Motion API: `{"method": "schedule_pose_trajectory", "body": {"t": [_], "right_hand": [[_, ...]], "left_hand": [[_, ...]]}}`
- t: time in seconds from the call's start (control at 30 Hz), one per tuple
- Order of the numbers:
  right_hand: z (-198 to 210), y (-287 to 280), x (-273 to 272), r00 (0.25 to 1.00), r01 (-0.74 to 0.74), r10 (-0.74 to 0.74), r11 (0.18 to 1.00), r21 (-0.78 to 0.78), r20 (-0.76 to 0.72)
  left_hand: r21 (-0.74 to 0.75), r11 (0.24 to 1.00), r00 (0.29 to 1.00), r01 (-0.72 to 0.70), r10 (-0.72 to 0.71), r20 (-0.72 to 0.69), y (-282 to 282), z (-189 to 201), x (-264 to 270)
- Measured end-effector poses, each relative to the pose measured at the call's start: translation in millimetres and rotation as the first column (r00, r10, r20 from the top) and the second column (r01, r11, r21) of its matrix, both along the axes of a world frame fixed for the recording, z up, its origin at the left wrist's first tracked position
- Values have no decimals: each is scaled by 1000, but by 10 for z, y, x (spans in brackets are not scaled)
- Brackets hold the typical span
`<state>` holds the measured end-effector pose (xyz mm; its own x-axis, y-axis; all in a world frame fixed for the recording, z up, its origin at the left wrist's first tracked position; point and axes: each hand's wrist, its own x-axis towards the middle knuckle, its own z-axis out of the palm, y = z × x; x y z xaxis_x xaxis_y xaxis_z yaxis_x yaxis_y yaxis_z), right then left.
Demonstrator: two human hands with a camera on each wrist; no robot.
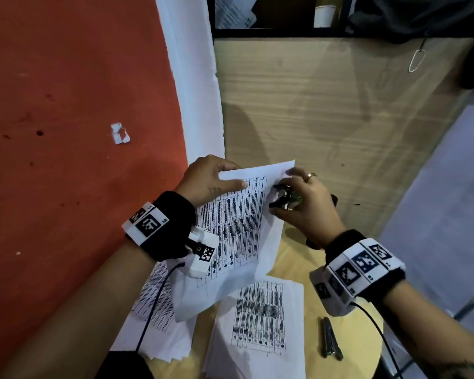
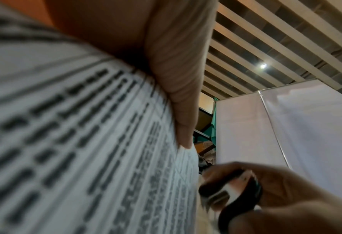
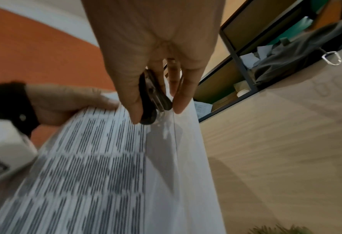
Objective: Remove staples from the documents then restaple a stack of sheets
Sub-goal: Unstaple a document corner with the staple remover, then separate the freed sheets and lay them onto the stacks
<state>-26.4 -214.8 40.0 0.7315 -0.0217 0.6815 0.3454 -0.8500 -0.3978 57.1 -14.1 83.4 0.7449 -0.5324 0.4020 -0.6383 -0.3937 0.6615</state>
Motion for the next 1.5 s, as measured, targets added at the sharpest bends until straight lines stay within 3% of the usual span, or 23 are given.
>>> {"method": "schedule_pose_trajectory", "body": {"t": [0.1,0.23,0.3,0.5,0.63,0.7,0.77,0.87,1.07,1.5], "right_hand": [[237,-1,-34,992,-118,118,993,10,-32],[504,-46,7,944,-182,145,978,-100,-298],[559,-72,-1,920,-169,145,985,-36,-365],[612,-20,-115,896,-174,214,975,137,-388],[639,-54,-218,883,-200,290,944,261,-370],[614,-81,-233,911,-190,268,948,256,-313],[551,-73,-239,970,-180,201,972,153,-134],[443,19,-288,967,-218,219,976,-25,127],[449,82,-370,947,-251,272,959,-133,169],[505,170,-389,914,-135,257,923,-361,315]], "left_hand": [[23,999,999,46,-46,9,-7,-36,50],[45,998,999,43,-44,26,9,-27,107],[68,997,997,39,-43,66,19,-5,102],[198,980,976,-25,-19,216,-132,110,-65],[159,987,956,-32,-17,294,-227,136,-123],[129,992,967,15,-47,251,-238,153,-144],[83,995,979,60,-75,191,-245,172,-150],[12,994,987,111,-112,116,-249,192,-168],[-99,973,977,209,-213,-33,-230,222,-232],[-179,957,968,227,-242,-68,-179,241,-312]]}}
